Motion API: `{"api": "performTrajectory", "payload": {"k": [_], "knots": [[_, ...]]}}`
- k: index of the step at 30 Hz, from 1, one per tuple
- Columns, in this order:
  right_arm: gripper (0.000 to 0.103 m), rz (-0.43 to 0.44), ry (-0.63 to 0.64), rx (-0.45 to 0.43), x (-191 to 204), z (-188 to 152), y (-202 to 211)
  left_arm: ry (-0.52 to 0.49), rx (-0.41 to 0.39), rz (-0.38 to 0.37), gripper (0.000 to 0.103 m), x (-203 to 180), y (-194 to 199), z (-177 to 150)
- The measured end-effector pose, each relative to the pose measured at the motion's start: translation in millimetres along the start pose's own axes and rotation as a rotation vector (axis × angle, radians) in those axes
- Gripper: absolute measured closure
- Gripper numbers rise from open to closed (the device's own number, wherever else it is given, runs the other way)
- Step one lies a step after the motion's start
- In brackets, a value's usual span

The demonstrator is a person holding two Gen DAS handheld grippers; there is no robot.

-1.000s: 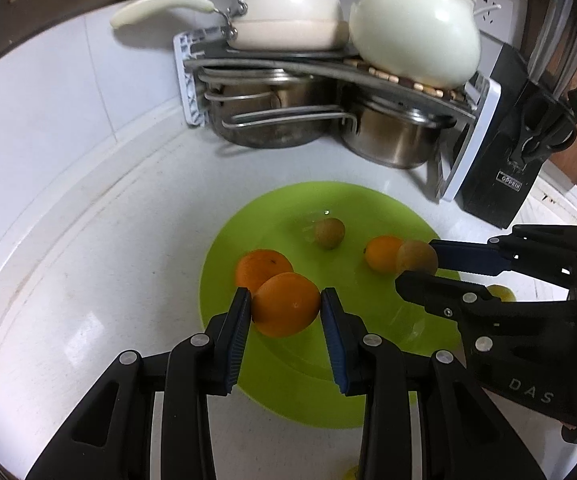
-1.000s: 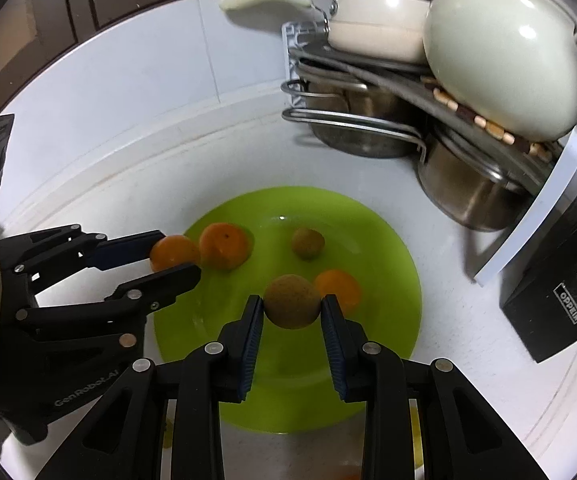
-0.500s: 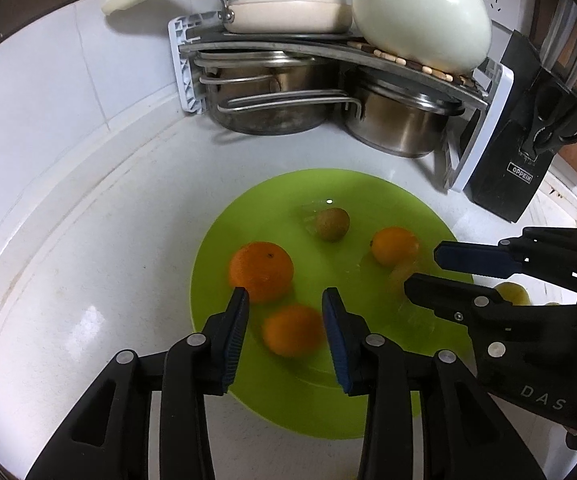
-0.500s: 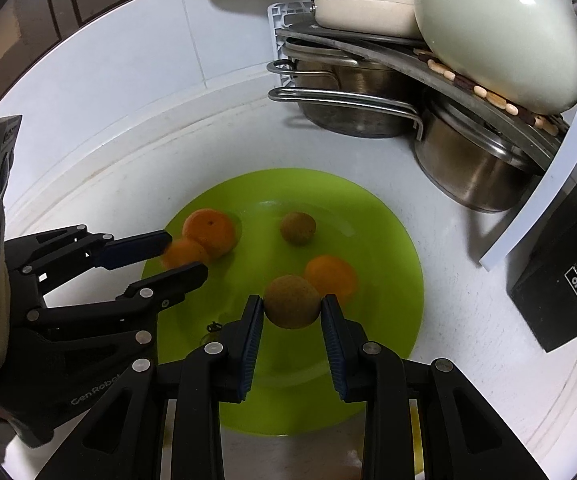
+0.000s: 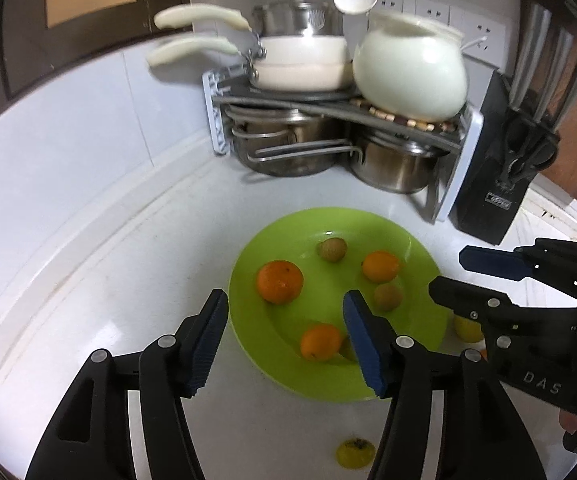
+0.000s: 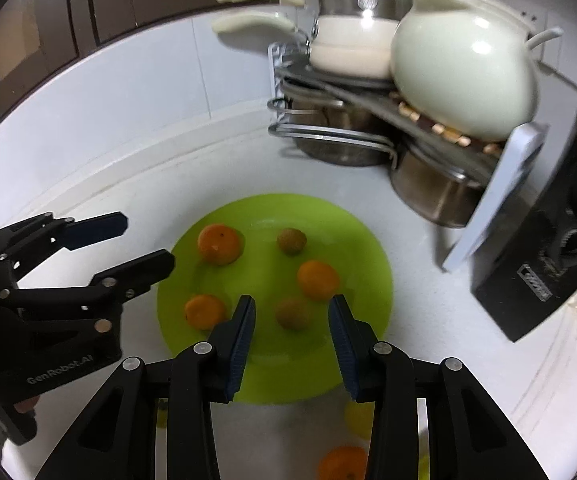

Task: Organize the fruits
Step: 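Open both tools to drop the orange and kiwi onto the plate, then grasp the yellow-green tomato with the left tool while the right tool grasps a tangerine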

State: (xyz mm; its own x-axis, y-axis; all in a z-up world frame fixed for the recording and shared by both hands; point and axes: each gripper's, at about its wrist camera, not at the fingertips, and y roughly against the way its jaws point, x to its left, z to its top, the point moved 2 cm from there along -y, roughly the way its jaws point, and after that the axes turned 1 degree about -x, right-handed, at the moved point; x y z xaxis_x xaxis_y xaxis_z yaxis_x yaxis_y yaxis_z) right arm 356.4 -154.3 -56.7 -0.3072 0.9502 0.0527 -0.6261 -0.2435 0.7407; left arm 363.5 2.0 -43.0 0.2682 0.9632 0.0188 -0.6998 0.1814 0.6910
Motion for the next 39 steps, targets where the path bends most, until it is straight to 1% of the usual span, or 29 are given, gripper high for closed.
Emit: {"api": "performTrajectory", "payload": {"k": [1, 4, 8, 11, 12, 16, 18, 22, 27, 31, 33, 36, 39], "knots": [[0.064, -0.001, -0.004, -0.012, 0, -1, 6, -0.001, -0.008, 0.001, 0.042, -1, 6, 0], [0.060, -0.003, -0.023, -0.041, -2, -4, 23, -0.002, -0.040, 0.003, 0.040, -4, 25, -1], [0.059, -0.018, -0.032, -0.077, -2, -8, 46, 0.005, -0.078, -0.002, 0.037, -7, 50, -4], [0.051, -0.023, -0.044, -0.102, -2, -14, 62, 0.008, -0.103, 0.001, 0.034, -11, 68, -7], [0.050, -0.029, -0.044, -0.113, -2, -15, 67, 0.010, -0.111, 0.001, 0.033, -12, 73, -8], [0.048, -0.063, -0.037, -0.158, 0, -24, 87, 0.017, -0.129, 0.005, 0.029, -15, 88, -15], [0.043, -0.084, -0.036, -0.181, -1, -30, 96, 0.016, -0.134, 0.010, 0.028, -17, 94, -22], [0.043, -0.132, -0.029, -0.225, 0, -46, 112, 0.014, -0.129, 0.025, 0.028, -19, 99, -36], [0.042, -0.148, -0.049, -0.230, 2, -65, 124, 0.003, -0.136, 0.032, 0.028, -24, 110, -57], [0.042, -0.137, -0.076, -0.209, 4, -81, 126, -0.008, -0.145, 0.030, 0.024, -28, 115, -73], [0.042, -0.135, -0.087, -0.192, 4, -89, 125, -0.012, -0.132, 0.036, 0.024, -29, 114, -79], [0.042, -0.133, -0.107, -0.161, 2, -100, 120, -0.002, -0.106, 0.026, 0.024, -29, 111, -89], [0.042, -0.147, -0.121, -0.146, 0, -110, 117, -0.012, -0.099, 0.027, 0.024, -31, 109, -99]]}}
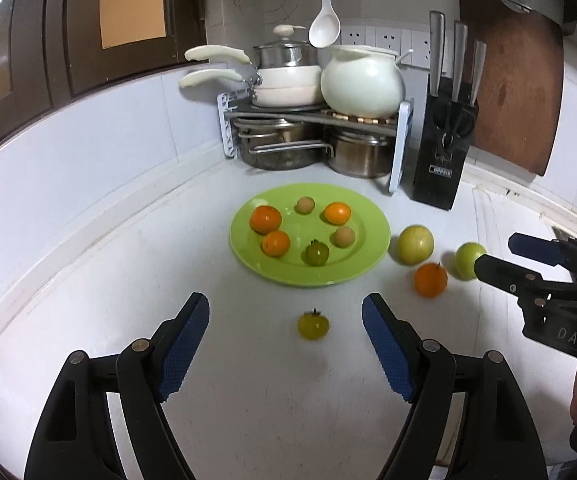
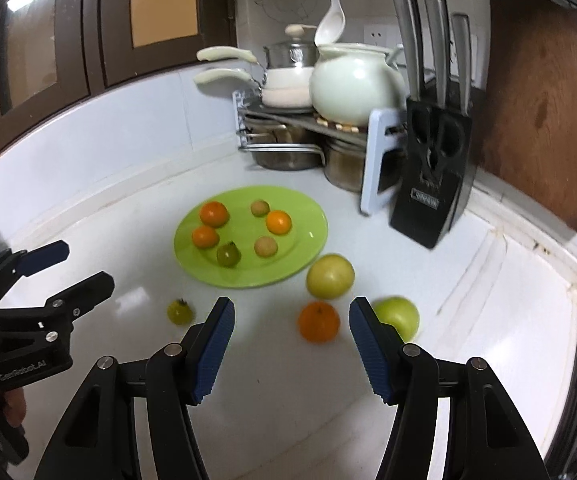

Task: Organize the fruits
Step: 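Grasp the yellow-green tomato with the left tool while the right tool grasps a tangerine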

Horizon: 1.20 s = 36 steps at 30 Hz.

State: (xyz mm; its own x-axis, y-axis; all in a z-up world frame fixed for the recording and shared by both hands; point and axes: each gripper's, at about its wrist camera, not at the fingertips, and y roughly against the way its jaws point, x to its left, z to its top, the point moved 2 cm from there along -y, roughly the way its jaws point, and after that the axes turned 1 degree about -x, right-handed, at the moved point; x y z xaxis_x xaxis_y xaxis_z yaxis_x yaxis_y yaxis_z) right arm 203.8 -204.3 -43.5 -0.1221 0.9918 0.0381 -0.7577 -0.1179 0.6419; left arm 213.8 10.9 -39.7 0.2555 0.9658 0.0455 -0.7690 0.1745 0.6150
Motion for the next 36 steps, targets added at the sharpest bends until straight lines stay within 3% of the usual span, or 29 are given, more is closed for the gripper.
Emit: {"api": "performTrajectory", "payload": {"k": [9, 20, 36], "knots": [[0.042, -0.040, 0.041, 0.015, 5, -19, -8, -0.043, 0.036, 0.026, 0.024, -3, -13, -21], [0.042, -0.028, 0.057, 0.074, 3, -31, -45, -0.056, 0.097, 0.039, 0.025, -6, -41, -33], [0.042, 0.004, -0.009, 0.135, -20, -31, -86, -0.027, 0.156, -0.007, 0.039, -14, -87, -29]]}}
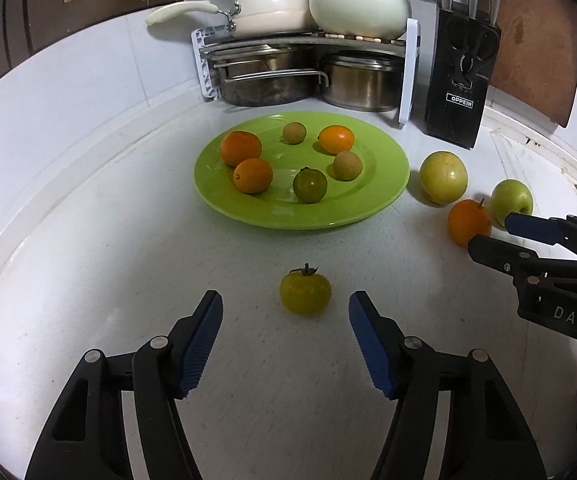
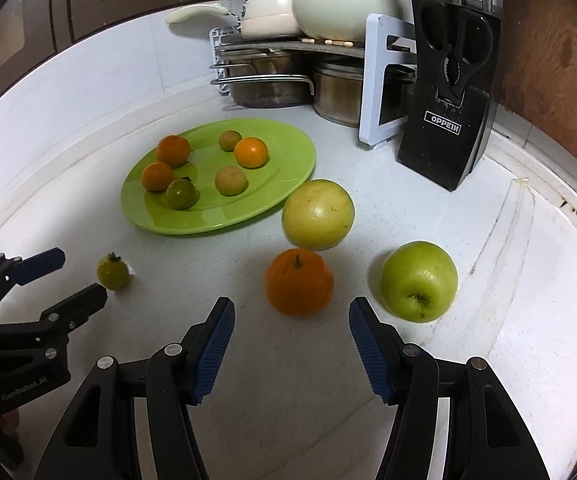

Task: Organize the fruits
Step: 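Grasp the yellow-green tomato with the left tool while the right tool grasps a tangerine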

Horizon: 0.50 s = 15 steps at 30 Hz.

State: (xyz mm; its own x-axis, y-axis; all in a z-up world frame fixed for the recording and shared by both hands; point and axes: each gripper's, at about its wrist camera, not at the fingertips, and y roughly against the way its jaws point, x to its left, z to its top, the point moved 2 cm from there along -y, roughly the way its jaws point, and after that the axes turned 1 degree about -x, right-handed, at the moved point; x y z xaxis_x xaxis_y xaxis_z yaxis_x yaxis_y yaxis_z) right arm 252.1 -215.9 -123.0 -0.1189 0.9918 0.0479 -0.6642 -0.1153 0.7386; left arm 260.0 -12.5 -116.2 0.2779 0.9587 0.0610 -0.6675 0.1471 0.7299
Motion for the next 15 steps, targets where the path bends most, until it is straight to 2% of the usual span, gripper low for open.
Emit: {"api": "performTrajectory", "payload": {"k": [13, 15], "knots": [[0.043, 0.009, -0.011, 0.020, -7, 4, -21, -0.013, 0.029, -0.008, 0.061, -3, -17, 5], [0.045, 0.012, -0.013, 0.023, -7, 5, -23, -0.014, 0.029, -0.010, 0.061, -3, -17, 4]]}}
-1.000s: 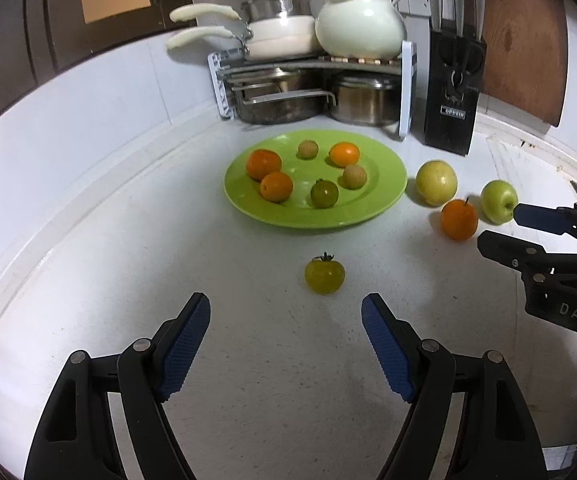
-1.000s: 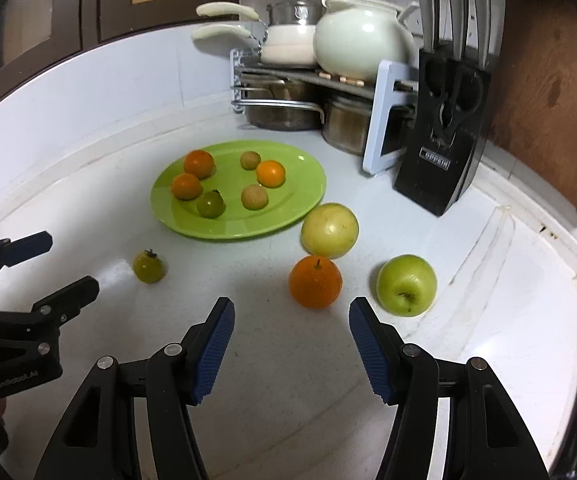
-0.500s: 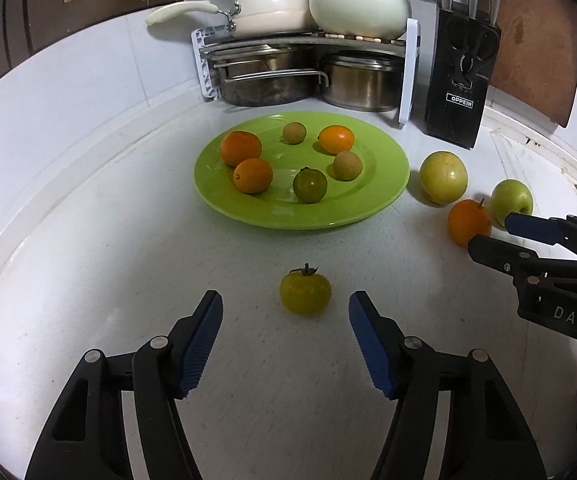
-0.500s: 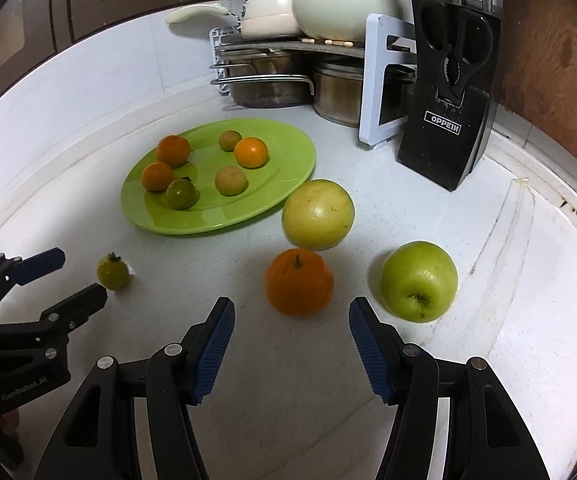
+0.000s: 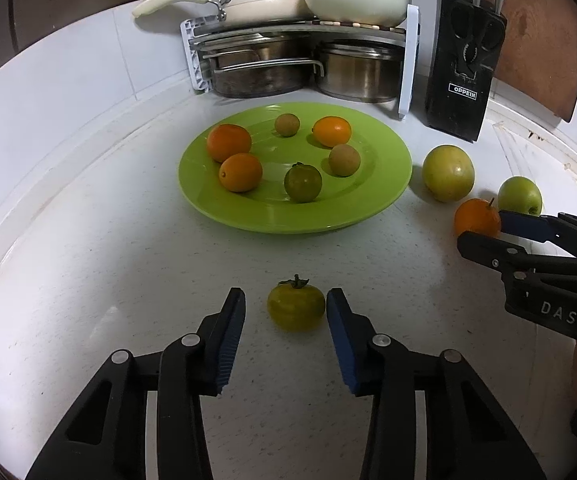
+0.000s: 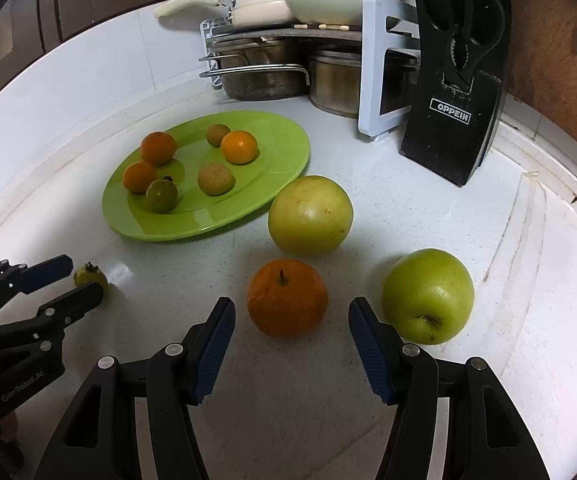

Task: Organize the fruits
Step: 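Grasp the yellow-green tomato with the left tool while the right tool grasps a tangerine, then carry the tomato and tangerine over the green plate with both tools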

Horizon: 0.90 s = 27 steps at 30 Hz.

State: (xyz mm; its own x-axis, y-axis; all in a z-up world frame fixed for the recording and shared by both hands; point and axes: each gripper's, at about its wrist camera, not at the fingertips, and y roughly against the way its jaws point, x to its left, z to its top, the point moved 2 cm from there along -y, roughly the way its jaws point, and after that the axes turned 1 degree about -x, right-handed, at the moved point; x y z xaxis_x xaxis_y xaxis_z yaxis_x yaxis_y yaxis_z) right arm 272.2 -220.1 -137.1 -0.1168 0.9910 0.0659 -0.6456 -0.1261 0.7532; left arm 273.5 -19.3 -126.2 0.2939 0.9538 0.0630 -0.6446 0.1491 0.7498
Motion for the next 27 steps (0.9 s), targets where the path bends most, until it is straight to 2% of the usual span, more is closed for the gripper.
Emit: {"api": "performTrajectory", "payload": {"k": [7, 11, 19, 27], "knots": [[0.052, 0.004, 0.002, 0.003, -1, 1, -2, -0.007, 0.012, -0.019, 0.072, -3, -4, 1], [0.060, 0.010, 0.017, 0.001, 2, 2, -3, -0.003, 0.013, -0.025, 0.072, -2, -5, 1], [0.060, -0.004, 0.024, -0.010, 5, 3, -1, 0.014, 0.011, -0.031, 0.073, 1, -1, 1], [0.060, 0.021, 0.021, -0.037, 12, 4, 21, 0.019, -0.026, -0.038, 0.073, 2, 24, 1]]}}
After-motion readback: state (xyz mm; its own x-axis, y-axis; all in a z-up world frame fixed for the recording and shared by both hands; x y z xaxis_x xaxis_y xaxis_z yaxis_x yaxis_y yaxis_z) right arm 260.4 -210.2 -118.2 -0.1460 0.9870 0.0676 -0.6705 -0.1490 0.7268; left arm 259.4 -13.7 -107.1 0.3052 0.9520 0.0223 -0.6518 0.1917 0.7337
